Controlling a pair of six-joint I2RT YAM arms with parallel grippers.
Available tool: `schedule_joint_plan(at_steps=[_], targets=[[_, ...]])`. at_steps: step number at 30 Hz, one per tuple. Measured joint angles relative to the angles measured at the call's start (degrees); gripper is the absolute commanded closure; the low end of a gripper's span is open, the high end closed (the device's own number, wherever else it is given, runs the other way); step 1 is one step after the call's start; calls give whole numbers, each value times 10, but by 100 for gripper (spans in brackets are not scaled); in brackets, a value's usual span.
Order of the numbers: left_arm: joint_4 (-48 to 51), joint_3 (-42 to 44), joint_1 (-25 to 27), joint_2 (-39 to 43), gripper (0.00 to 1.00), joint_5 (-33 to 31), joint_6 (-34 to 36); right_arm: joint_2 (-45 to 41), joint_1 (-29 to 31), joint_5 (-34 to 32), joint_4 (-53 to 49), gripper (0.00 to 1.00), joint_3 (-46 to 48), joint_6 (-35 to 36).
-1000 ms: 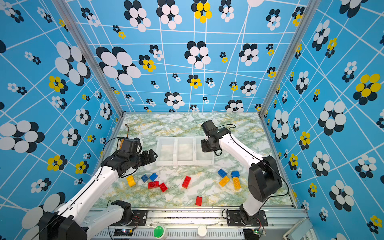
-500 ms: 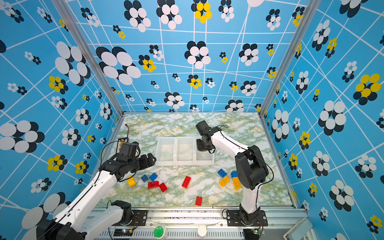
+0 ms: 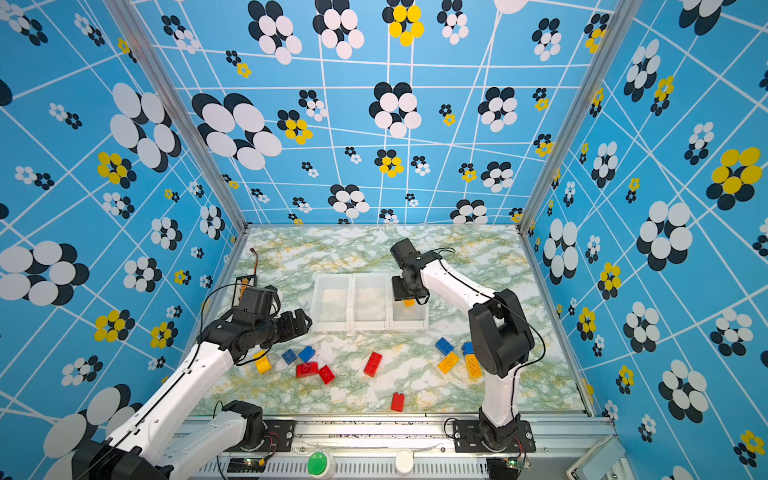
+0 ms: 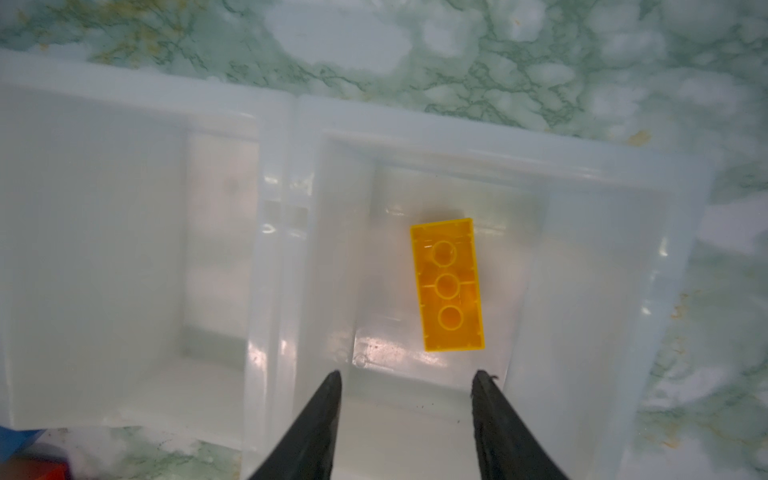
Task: Sort the legos into containers by color
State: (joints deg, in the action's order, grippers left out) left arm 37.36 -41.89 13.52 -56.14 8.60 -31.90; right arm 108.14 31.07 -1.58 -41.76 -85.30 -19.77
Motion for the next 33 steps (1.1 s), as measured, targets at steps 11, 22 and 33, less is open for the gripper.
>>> schedule_joint_plan(at_steps=[11,22,33], targets=[[36,10,57,1,6,-20,14,-31,2,0,-18,44,0,-7],[50,17,177,-21,11,-35,-38,-103,7,1,-65,41,24,-21],[48,27,285,-32,21,-82,-234,-162,7,49,-105,20,53,0]])
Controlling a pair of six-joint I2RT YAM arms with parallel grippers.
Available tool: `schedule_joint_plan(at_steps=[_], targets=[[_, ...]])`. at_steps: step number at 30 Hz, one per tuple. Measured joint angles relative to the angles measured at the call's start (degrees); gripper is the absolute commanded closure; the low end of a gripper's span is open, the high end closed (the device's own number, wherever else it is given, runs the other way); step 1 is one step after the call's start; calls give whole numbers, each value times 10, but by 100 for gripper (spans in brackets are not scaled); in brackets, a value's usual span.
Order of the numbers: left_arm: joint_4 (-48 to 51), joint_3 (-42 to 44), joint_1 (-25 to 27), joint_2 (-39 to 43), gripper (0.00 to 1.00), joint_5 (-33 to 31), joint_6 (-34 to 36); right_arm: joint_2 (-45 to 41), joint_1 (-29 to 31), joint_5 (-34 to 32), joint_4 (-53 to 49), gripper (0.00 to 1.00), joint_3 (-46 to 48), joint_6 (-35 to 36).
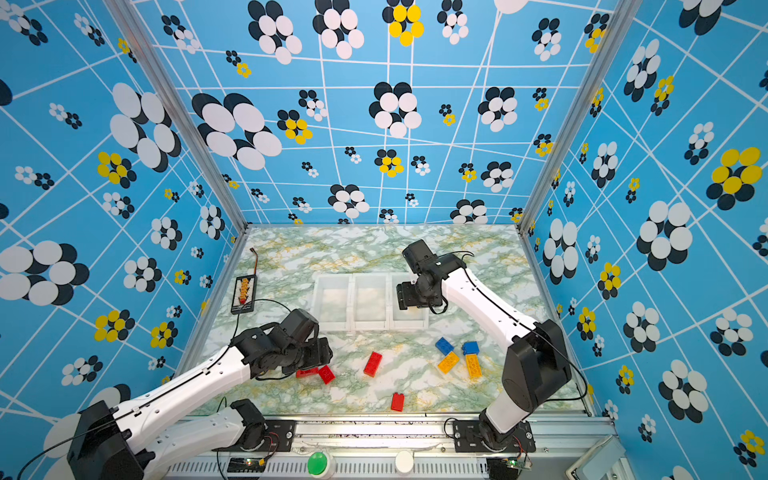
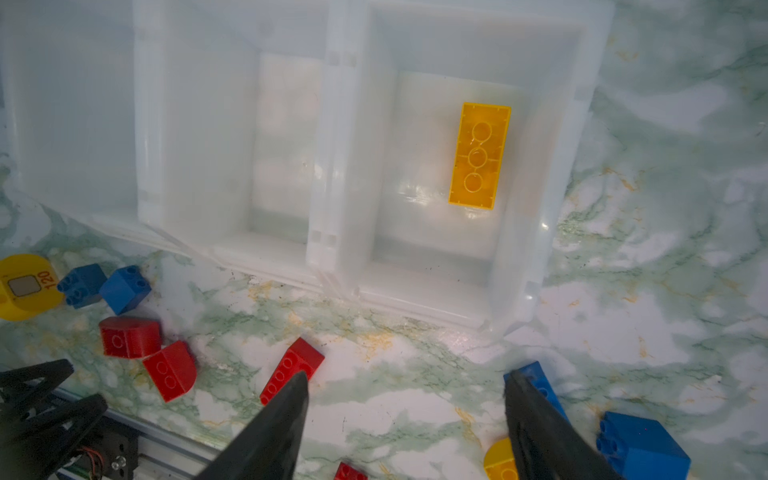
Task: Sort the legos into containers by color
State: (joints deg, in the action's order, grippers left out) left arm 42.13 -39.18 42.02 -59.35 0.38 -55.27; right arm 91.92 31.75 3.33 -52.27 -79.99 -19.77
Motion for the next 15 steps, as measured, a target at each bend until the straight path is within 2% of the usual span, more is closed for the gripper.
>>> schedule_joint_plan(at_steps=[7,15], targets=[[7,14,76,-20,25,-39,-140,-26,0,38,-5,15,29,25],[-11,14,120,-97,33,-59,-237,-55,-8,70,-12,14,57,48]])
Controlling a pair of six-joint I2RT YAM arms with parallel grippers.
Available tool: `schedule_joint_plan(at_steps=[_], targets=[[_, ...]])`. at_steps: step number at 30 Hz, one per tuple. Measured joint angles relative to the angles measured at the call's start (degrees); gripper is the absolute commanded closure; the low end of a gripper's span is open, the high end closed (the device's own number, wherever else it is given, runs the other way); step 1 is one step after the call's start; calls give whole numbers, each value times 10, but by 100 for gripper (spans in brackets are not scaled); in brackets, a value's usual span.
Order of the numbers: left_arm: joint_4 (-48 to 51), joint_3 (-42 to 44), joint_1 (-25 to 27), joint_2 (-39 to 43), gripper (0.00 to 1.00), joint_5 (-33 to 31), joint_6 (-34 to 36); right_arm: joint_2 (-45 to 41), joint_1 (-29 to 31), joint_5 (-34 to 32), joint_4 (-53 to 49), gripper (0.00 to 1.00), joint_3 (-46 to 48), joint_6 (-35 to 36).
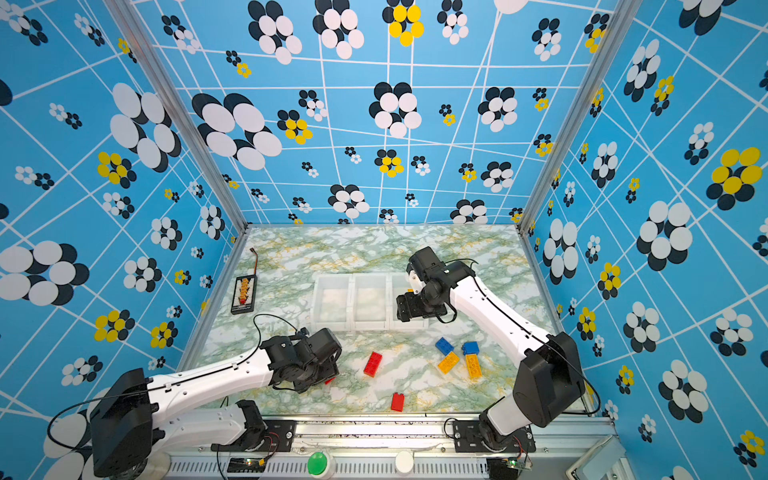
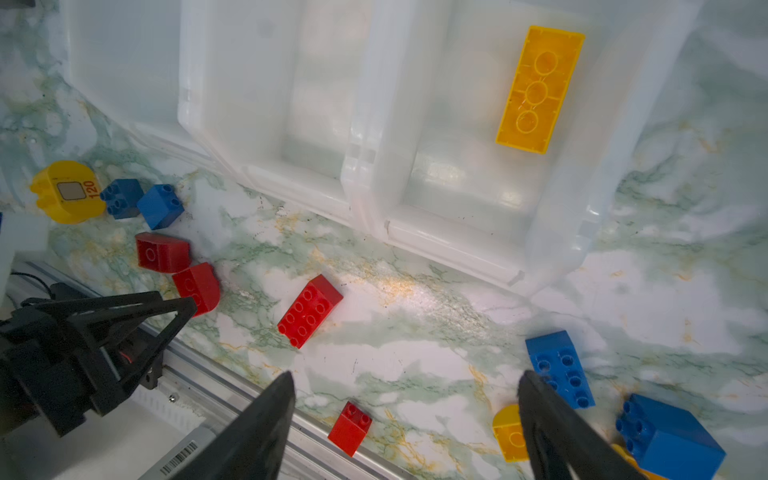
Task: Sort the legos into containers by color
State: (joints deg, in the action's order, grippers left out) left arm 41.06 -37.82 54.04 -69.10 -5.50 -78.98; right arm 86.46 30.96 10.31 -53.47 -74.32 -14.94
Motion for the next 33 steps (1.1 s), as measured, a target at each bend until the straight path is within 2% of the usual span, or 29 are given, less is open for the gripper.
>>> schedule_joint_plan(at_steps=[8,19,25,29,33], targets=[[-19,0,4,-29,39,-5,-37,-34,-29,11,-1,14,16,12],[-40,-3,-4,-73,45,-3,-37,-36,-43,21,-1,14,16,21],[-43,-5,-17,-83,56,3,-24,-36,-46,23,-1,14,16,21],[-45,-11,-26,-87,67,9,-10,-36,-48,23,-1,14,16,21],[-44,-22,-32,-92,73,12,5,-36,-49,23,-1,14,16,21]])
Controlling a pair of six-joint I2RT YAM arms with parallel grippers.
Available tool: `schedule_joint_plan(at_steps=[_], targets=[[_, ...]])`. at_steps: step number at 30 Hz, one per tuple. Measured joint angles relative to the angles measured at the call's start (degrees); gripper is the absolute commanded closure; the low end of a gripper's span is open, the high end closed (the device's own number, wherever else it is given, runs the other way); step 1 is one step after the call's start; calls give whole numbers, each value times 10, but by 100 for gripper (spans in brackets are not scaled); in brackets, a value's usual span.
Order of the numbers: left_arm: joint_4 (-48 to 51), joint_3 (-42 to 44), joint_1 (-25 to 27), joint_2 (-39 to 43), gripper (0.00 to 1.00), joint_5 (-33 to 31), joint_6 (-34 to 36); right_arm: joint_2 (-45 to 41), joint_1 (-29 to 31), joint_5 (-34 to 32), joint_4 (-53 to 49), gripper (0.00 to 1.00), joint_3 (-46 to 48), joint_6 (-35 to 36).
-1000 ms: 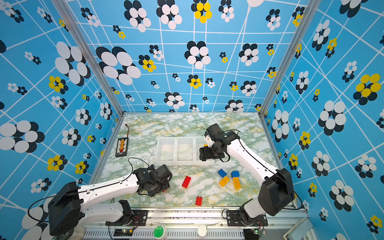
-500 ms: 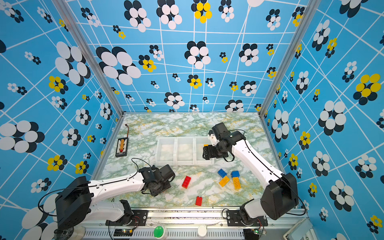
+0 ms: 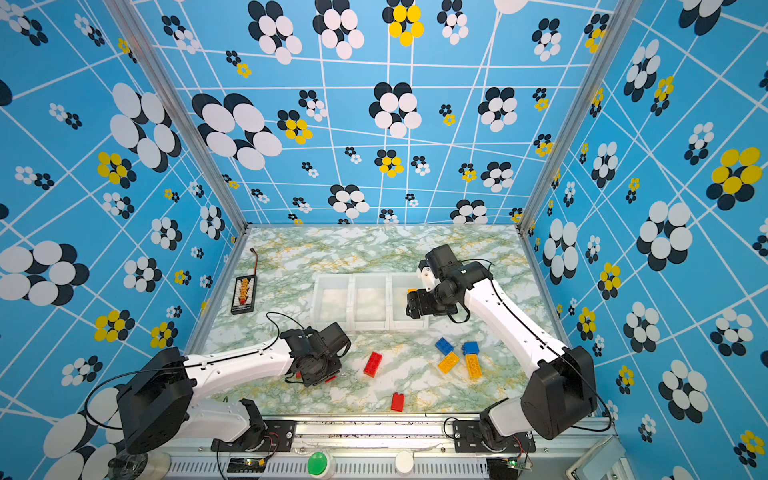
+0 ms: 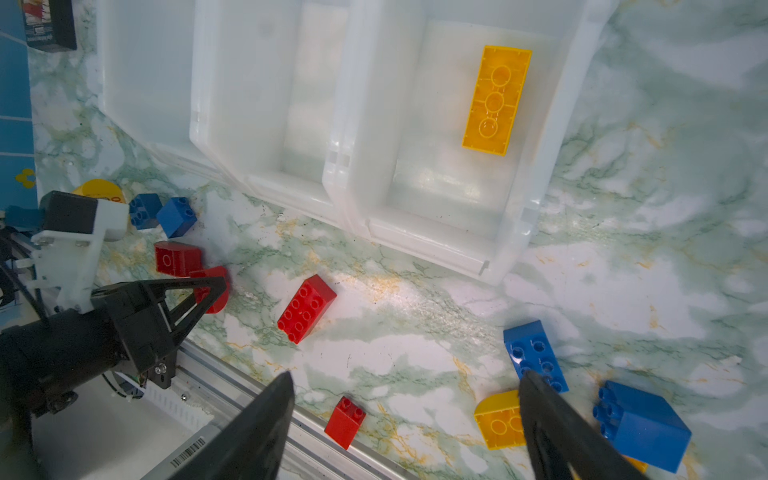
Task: Sort the legos into containers by color
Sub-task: 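Close the left gripper on the red brick and lift it, then carry the red brick with the left gripper and drop it into the nearest bin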
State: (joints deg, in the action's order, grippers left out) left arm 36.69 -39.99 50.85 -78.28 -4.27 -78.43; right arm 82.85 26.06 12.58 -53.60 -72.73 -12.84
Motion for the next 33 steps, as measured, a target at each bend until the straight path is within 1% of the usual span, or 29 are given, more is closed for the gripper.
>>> schedule_joint_plan(at_steps=[7,14,18,23,27,33], targets=[[30,-45,-6,0,76,-1,32,-2,-5,0,0,14,1,-3],[92,-146,-22,8,76,-31,92,-18,-9,0,2,14,5,-16],[109,-198,-51,8,76,-47,136,-23,-9,0,3,14,8,-22],[112,-232,-101,2,76,-53,197,-26,-10,0,3,14,8,-28],[102,-250,-140,-28,76,-52,244,-34,-10,-1,2,14,8,-32],[75,-282,-179,-87,76,-40,303,-50,-11,-5,3,14,8,-45]])
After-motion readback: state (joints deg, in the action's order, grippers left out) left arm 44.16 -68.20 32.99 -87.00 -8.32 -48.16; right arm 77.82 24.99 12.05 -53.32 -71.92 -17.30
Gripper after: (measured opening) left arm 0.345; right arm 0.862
